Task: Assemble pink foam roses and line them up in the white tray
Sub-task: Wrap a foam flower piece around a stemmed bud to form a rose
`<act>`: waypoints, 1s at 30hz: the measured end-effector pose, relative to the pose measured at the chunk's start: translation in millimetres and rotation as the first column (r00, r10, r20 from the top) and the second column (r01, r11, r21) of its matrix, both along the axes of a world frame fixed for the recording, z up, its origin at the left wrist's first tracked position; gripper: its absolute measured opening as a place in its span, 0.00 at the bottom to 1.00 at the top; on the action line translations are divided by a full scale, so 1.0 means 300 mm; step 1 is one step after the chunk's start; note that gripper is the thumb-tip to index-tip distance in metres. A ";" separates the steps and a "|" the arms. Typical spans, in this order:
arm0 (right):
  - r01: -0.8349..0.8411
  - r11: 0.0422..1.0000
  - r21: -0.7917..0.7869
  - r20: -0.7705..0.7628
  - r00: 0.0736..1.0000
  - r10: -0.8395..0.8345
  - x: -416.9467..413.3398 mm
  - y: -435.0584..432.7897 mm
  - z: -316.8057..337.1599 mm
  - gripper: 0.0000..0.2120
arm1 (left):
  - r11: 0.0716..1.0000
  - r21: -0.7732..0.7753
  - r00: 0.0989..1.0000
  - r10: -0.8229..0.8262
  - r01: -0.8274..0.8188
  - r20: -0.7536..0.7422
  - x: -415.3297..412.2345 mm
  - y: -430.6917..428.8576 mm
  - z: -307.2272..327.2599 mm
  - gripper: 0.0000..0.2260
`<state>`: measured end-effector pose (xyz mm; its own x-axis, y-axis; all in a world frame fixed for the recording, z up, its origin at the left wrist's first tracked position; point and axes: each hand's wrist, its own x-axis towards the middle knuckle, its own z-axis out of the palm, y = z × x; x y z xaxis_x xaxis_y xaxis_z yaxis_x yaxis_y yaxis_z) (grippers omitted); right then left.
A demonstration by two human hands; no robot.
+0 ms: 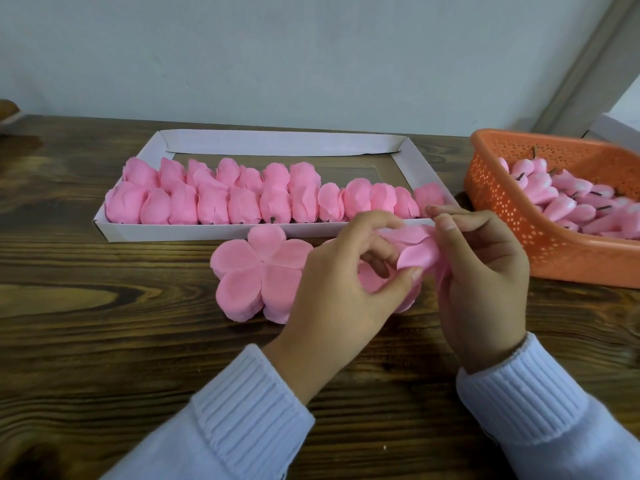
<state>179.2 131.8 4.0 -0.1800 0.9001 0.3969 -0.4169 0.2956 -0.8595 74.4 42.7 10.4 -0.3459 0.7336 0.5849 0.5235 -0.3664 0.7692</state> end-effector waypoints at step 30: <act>-0.007 0.999 0.045 0.113 0.994 0.002 0.002 0.004 -0.006 0.09 | 0.966 -0.181 0.941 -0.121 0.185 0.315 -0.015 0.008 -0.002 0.13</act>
